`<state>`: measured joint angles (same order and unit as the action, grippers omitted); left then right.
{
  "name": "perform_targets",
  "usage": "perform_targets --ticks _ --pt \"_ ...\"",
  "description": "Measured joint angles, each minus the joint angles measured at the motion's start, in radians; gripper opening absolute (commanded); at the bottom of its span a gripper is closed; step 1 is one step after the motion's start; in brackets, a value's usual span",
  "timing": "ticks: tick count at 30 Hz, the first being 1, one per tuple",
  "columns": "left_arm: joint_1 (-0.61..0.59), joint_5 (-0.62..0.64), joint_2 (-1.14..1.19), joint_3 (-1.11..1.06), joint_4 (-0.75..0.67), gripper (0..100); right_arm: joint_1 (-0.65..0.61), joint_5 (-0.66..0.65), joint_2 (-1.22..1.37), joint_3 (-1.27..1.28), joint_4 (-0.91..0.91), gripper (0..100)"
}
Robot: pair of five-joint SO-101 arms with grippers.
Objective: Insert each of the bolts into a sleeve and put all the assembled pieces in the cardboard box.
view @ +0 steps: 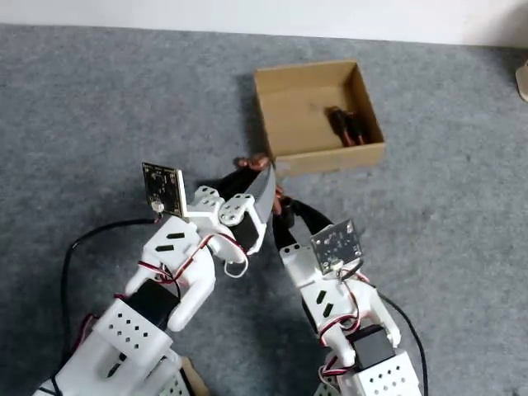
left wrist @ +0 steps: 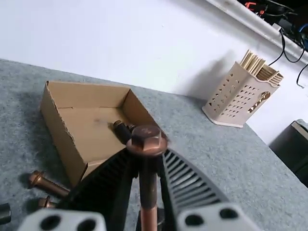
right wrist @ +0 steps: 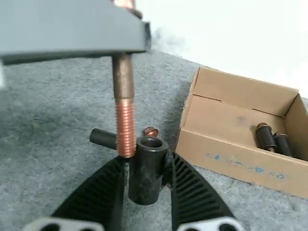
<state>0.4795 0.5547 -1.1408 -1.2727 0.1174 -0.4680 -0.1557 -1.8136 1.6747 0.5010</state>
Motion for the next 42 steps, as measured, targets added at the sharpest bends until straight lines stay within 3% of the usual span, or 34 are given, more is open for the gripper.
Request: perform_targets --ticks 8,12,42 --pt "-0.002 -0.144 0.0 -0.006 -0.106 1 -0.015 0.0 0.0 0.0 0.0 0.5" --pt "0.055 -0.203 0.0 -0.017 -0.126 1 -0.017 0.0 0.0 0.0 0.0 0.5" --pt "0.072 -0.215 0.0 -0.034 -0.132 1 -0.017 0.0 0.0 0.0 0.0 0.5"
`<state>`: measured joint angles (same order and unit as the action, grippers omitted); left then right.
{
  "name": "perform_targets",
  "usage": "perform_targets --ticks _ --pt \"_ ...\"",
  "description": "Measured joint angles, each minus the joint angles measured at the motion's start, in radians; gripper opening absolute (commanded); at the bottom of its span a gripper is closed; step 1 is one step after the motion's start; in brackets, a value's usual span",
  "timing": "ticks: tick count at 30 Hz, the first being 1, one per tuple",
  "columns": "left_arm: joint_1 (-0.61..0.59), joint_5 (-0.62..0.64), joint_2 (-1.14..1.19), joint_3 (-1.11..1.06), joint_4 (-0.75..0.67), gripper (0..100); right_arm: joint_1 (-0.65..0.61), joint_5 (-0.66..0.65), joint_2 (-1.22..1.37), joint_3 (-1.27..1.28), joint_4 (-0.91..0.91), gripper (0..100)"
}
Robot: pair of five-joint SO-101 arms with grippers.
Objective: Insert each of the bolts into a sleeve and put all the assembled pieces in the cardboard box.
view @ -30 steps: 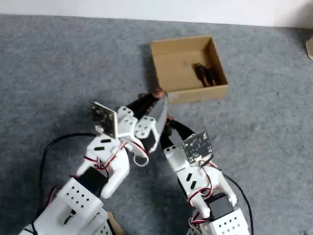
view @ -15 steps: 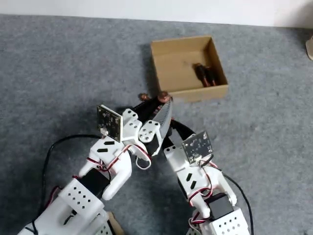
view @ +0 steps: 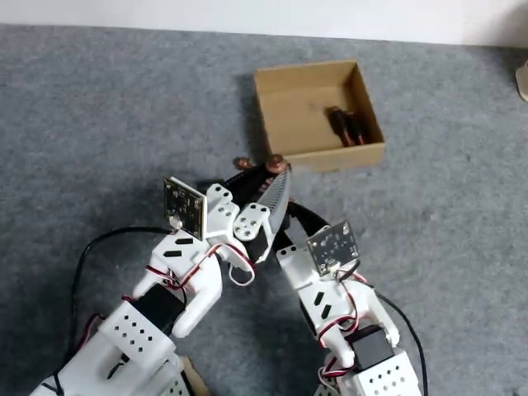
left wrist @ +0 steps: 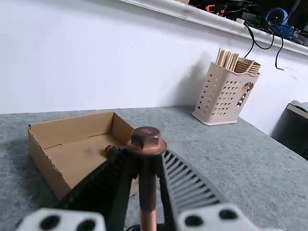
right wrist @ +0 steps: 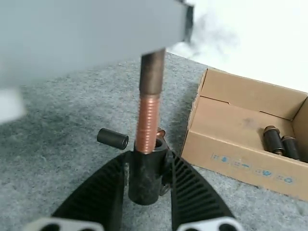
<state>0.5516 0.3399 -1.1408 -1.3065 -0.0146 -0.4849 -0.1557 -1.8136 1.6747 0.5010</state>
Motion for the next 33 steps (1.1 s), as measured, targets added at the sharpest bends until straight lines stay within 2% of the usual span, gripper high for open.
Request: perform_targets --ticks 12,19,33 --pt "-0.005 0.032 0.157 0.083 0.031 1 0.002 -0.002 0.002 0.0 0.0 0.5" --pt "-0.037 0.011 0.181 0.083 -0.025 1 0.0 -0.002 0.0 0.0 0.0 0.5" --pt "-0.041 0.003 0.183 0.06 -0.035 1 -0.002 -0.003 0.0 0.0 0.0 0.5"
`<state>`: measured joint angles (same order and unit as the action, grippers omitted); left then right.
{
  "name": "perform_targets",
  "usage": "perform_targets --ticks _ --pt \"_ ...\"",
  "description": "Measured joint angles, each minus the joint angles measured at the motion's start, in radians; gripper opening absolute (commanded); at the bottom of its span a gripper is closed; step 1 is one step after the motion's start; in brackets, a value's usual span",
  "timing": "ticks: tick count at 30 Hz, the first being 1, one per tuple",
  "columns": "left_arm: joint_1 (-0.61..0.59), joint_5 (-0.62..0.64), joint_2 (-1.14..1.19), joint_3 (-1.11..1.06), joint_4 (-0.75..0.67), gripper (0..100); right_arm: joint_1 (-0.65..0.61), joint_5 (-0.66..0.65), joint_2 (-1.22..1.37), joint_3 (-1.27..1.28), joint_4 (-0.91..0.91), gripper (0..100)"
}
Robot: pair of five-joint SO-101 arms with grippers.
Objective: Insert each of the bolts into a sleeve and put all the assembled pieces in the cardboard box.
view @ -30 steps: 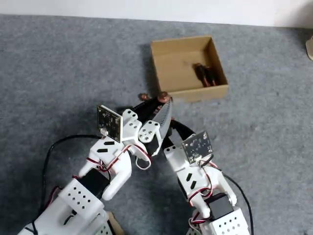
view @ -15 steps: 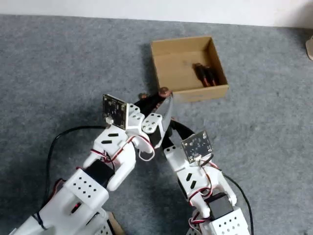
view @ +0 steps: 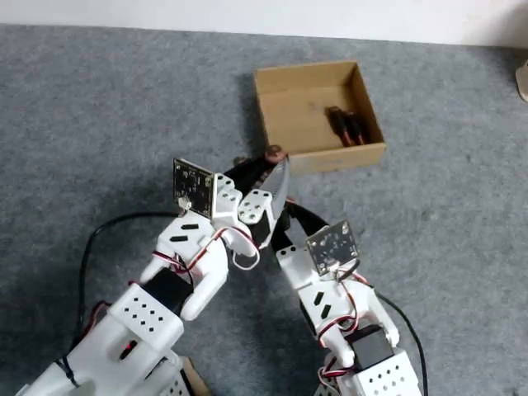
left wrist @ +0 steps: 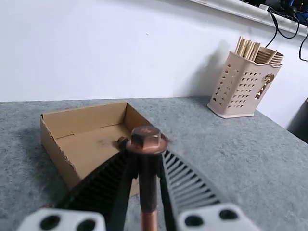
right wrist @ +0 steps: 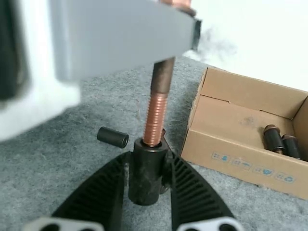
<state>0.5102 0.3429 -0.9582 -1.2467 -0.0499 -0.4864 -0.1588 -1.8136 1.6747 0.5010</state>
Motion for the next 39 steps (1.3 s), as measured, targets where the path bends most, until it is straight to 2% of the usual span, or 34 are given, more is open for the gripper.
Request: perform_targets --ticks 15,39 --pt "0.028 0.075 0.002 -0.021 0.103 1 0.014 0.002 -0.002 0.0 -0.002 0.5" --pt "0.064 0.075 -0.003 -0.023 0.281 1 0.026 0.002 0.0 0.002 -0.002 0.5"
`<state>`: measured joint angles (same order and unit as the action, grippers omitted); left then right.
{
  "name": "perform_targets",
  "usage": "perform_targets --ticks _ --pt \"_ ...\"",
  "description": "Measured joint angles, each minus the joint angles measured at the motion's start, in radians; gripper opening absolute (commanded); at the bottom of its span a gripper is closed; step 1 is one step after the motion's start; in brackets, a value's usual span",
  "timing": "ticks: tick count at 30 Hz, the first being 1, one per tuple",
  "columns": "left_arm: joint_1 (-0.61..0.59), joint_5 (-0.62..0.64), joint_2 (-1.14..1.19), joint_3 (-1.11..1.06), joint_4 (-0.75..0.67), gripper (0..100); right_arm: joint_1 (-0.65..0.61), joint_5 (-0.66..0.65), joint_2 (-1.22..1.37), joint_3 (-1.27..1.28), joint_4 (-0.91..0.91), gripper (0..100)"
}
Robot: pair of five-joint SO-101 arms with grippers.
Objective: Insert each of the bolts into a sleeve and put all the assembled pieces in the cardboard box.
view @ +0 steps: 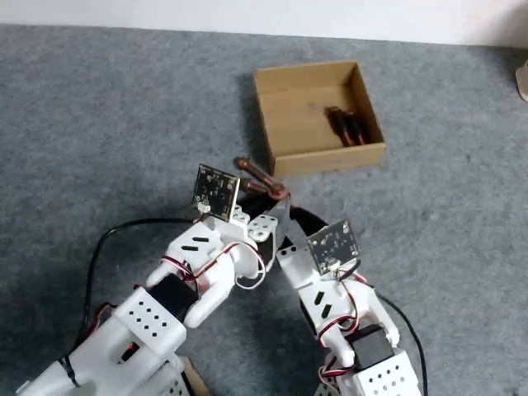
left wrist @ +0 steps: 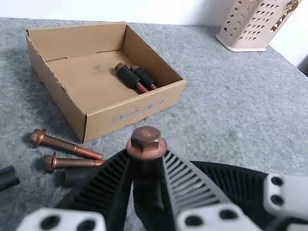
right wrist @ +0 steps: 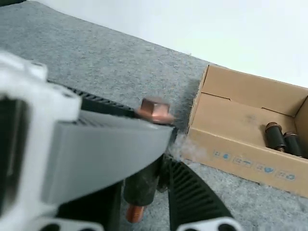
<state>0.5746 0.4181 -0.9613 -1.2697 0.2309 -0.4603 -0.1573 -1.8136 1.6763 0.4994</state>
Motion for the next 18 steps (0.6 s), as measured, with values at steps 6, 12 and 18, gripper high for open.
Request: perform_targets --ticks 6,12,18 --pt "0.0 0.0 0.0 0.0 0.0 5 0.0 0.0 0.0 0.0 0.002 0.5" --pt "0.0 0.0 0.0 0.0 0.012 34 0.008 -0.002 0.002 0.0 0.002 0.5" --pt "-0.002 -0.002 0.0 -0.005 0.034 47 0.026 -0.002 0.002 0.0 0.002 0.5"
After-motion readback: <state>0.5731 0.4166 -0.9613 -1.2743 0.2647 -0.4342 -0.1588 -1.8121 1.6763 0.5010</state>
